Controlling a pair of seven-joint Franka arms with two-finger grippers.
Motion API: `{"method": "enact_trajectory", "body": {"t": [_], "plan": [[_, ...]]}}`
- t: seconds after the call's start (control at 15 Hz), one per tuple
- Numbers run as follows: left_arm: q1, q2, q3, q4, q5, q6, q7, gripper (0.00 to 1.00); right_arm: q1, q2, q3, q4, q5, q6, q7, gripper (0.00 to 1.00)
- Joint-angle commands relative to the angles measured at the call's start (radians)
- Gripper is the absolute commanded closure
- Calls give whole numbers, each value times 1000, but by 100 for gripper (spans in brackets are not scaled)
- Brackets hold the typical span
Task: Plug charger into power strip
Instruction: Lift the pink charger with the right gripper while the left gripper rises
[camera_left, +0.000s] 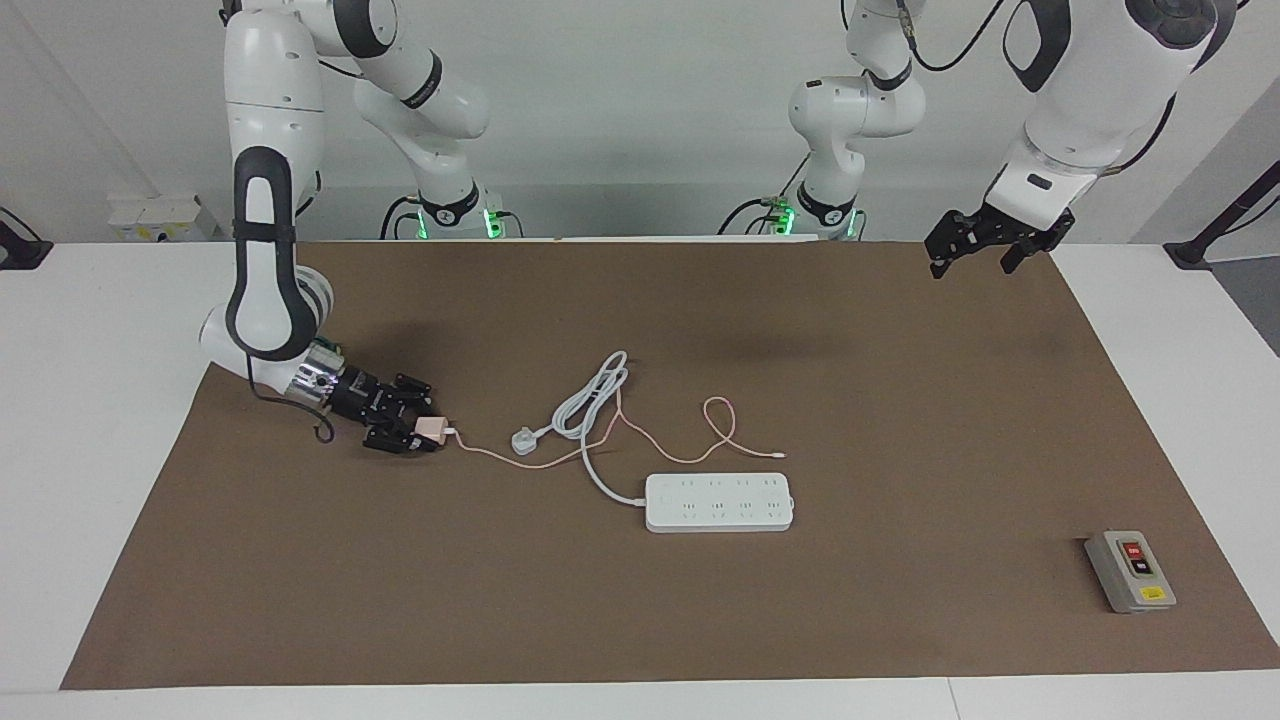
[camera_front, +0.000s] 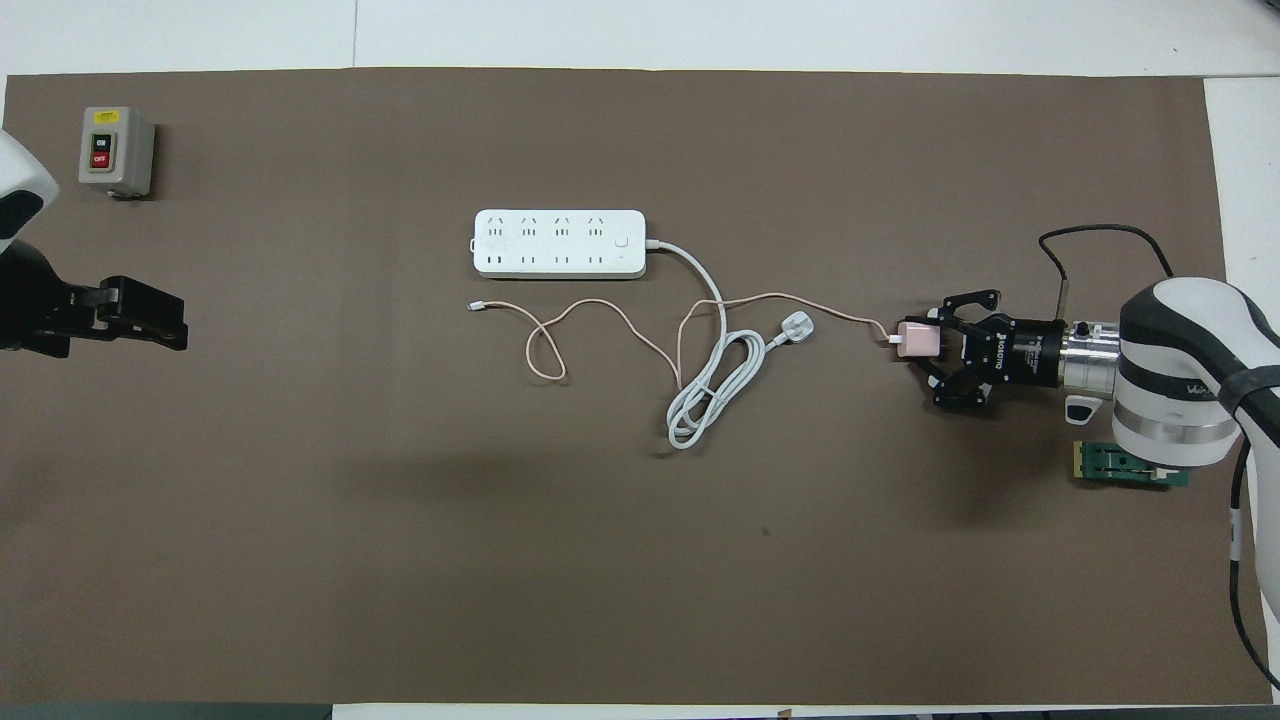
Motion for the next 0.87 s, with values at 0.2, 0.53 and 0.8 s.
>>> {"method": "enact_trajectory", "body": {"t": [0.2, 0.53, 0.8], "plan": [[-6, -20, 12, -16, 12, 11, 7, 0, -5, 102, -1, 50, -12, 102, -83, 100], [-5, -20, 10, -19, 11, 12, 45, 0, 37, 46, -3, 52, -36, 88, 29, 100], [-5, -20, 10, -16, 9, 9, 53, 0, 52, -29, -3, 105, -154, -14, 235, 100]]}}
